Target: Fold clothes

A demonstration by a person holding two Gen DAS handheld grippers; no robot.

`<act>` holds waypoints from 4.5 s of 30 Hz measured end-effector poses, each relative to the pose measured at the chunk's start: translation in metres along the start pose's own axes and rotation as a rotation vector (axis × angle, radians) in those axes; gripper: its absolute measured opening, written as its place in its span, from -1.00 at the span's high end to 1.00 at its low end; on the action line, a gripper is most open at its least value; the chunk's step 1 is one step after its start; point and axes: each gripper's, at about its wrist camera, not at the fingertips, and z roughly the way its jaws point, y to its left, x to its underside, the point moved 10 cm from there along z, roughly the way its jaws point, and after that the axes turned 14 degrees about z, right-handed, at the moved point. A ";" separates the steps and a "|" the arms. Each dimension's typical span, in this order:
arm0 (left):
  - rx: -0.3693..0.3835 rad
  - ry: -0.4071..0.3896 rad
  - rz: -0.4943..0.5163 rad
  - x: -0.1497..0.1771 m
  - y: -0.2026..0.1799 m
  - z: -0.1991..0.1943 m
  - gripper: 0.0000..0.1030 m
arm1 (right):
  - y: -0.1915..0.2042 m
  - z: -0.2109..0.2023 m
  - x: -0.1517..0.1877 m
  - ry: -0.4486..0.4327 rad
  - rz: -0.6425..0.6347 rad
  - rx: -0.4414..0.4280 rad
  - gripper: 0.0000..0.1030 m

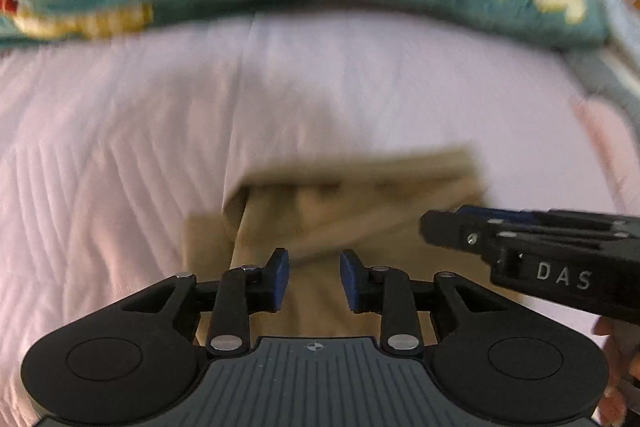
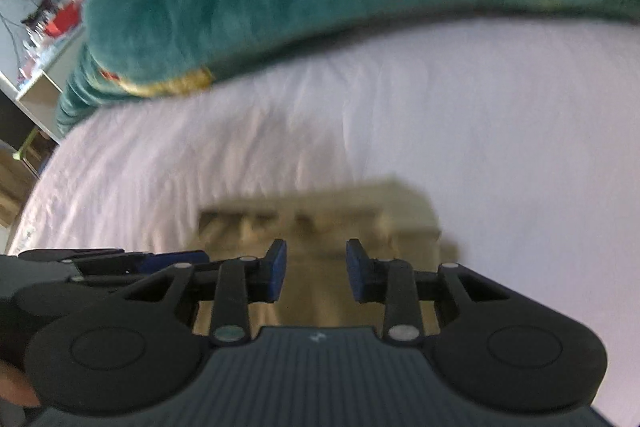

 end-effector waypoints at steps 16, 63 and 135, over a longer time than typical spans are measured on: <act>0.013 -0.151 -0.113 0.006 0.056 -0.055 0.17 | 0.016 -0.042 0.039 -0.148 -0.061 -0.003 0.26; 0.113 -0.116 0.216 -0.060 0.016 -0.044 0.65 | 0.079 -0.050 0.101 -0.185 0.056 -0.137 0.73; 0.063 -0.021 0.527 -0.062 -0.157 0.040 0.37 | -0.073 -0.006 0.045 -0.071 0.402 0.050 1.00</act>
